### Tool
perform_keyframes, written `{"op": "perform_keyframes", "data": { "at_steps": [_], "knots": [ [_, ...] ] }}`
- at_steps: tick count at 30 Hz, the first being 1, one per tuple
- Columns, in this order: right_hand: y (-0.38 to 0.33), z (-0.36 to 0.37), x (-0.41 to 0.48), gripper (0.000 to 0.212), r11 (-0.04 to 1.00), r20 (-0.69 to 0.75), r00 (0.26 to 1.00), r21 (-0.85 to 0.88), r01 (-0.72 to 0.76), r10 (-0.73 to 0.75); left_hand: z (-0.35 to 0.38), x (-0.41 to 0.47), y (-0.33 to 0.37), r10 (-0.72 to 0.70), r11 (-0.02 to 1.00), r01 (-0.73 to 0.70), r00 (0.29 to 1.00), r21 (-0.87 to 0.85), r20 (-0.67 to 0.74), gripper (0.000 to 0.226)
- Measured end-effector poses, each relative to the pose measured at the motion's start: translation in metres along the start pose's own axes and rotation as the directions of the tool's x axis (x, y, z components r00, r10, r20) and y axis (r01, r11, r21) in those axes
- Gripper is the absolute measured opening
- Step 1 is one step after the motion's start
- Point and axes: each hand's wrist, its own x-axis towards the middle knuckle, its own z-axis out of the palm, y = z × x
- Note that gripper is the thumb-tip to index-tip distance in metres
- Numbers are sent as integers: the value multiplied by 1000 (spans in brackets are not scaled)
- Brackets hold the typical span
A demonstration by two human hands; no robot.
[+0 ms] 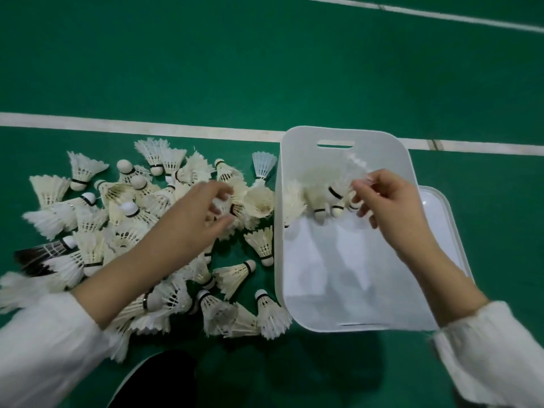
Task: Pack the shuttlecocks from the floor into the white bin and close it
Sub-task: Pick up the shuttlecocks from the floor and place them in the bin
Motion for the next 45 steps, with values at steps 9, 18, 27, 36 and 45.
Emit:
{"op": "perform_keyframes", "data": {
  "at_steps": [9,18,27,36,45],
  "knots": [
    [73,50,35,19,874,118,951,-439,-209,287,74,-25,-52,-240,846,17,904,532,353,43],
    [83,79,41,20,834,226,901,-509,-215,370,83,-24,-60,-271,944,222,944,244,189,24],
    [14,50,17,33,687,211,968,-724,60,138,43,-42,-53,-80,981,94,993,-169,87,8],
    [-74,135,-18,28,645,488,837,-562,518,-247,-17,-62,-92,-83,990,75,994,-116,-70,15],
    [-49,224,9,47,583,483,874,-728,361,62,-50,-72,-141,-291,954,260,925,-150,-243,26]
  ]
}}
